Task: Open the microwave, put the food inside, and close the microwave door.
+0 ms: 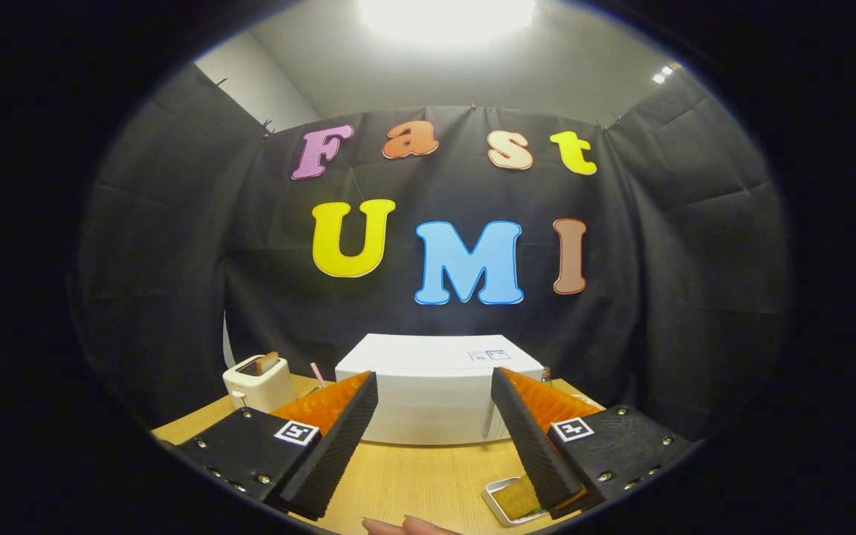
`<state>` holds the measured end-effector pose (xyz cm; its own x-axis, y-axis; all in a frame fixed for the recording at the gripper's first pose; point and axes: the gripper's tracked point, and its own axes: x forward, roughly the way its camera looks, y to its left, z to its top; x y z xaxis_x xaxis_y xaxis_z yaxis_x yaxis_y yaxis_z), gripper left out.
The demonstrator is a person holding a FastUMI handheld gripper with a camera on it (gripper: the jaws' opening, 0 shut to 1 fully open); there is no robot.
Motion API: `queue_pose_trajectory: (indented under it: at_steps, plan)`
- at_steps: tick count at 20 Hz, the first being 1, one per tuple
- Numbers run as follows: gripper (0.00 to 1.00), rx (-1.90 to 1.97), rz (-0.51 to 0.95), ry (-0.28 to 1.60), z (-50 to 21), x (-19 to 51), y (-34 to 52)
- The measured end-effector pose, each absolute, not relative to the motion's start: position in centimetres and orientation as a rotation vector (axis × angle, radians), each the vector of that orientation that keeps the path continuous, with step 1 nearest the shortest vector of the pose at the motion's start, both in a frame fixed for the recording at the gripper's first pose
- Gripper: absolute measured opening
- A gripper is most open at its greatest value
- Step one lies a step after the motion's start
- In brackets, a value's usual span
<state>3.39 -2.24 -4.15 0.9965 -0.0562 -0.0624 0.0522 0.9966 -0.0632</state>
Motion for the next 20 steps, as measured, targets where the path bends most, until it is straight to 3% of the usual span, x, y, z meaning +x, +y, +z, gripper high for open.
queue_pose_trajectory:
  at_steps: [9,20]
  plan:
    - [0.98,-0.047,-0.094,0.053,-7.6,7.2,-5.8]
    - [0.98,-0.062,-0.089,0.062,-16.4,17.6,-12.4]
